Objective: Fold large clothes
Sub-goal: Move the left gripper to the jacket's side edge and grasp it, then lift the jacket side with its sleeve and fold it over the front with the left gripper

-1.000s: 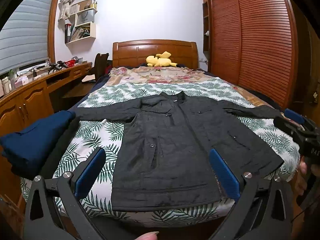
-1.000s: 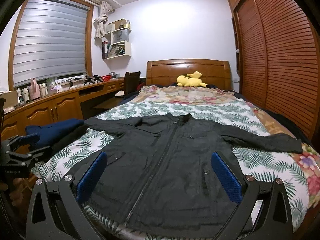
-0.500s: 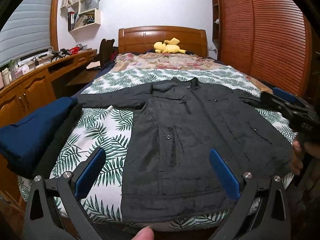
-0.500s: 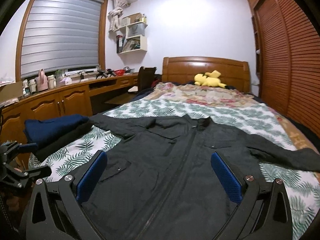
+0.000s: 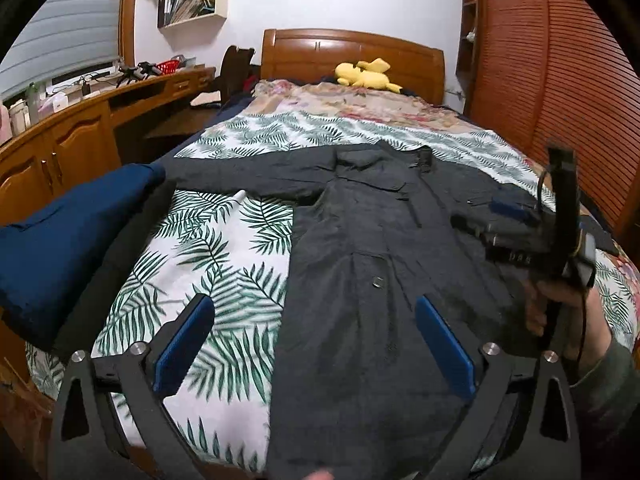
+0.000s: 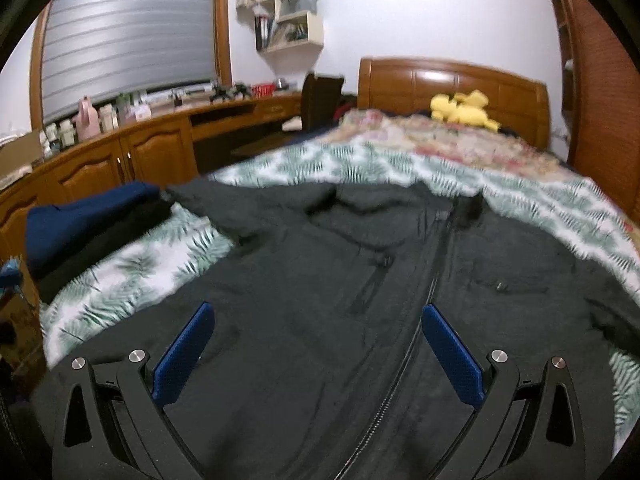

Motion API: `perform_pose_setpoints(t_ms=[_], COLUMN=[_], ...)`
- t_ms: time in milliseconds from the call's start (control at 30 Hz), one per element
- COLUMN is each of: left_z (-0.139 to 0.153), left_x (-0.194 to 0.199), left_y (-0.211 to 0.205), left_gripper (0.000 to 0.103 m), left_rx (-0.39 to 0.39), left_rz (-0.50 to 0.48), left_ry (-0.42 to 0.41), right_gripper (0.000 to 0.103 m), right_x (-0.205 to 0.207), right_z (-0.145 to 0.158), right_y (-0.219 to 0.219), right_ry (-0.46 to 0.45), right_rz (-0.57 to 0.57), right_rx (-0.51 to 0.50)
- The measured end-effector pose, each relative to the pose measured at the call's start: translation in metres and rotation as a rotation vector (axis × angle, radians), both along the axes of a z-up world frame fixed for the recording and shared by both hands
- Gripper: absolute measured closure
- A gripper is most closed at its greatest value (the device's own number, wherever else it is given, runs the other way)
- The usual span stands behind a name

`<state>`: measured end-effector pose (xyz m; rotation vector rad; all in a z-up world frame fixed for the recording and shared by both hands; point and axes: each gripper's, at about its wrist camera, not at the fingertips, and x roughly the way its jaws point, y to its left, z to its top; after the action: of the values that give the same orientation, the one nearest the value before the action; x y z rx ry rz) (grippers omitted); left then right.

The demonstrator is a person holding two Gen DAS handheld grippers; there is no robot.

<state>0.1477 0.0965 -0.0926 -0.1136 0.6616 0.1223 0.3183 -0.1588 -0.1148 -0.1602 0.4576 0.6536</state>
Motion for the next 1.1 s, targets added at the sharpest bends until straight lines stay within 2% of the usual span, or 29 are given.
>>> perform_pose_setpoints(t_ms=[100,267,367,500,667,867,1000,1100], left_z=[-0.004,-0.02,-0.03,-0.04,-0.053,-0.076,-0.089,-0.098], left_x=[0.024,0.088,0.13,0.182,0.232,0.27,0.277,0.281], left_y=[0.013,0.048,0.073,0.11,0.143,0.173,0.19,0.201], left_gripper=[0.007,0.024,0.029,0.034,0.036,0.036,0.036,0.047], left_rx=[-0.006,-0.052,-0.082,-0.129,-0.142,-0.219,-0.309,-0.383], left_rz=[-0.016,-0.035,-0.02,0.024,0.066,0.15,0.201,0.222], left_ry=[0.01,0.05,0.062,0.09,0.121,0.196,0.232,0.246], right_gripper=[0.0,0.0,0.0,0.0,0.0,0.0,0.0,0.0], right_x=[0.016,0.026,0.037,0.041,0.033,0.03,0.027,0.023], right_z=[-0.011,-0.01,-0.011,-0.006,-0.003,-0.008,-0.011,-0.012], right_y=[-0.008,-0.026,-0.026,-0.025,-0.019,-0.001,0.007,0.008], right_ry=[0.058,0.099,0.122,0.128,0.112,0.087,0.088,0.089], right_rz=[0.01,0.001,-0.005,-0.006,-0.019,-0.061,-0.059,-0.05], right_rx=[-0.027,-0.027,-0.04,-0.047,-0.046,-0.025,-0.033,-0.025])
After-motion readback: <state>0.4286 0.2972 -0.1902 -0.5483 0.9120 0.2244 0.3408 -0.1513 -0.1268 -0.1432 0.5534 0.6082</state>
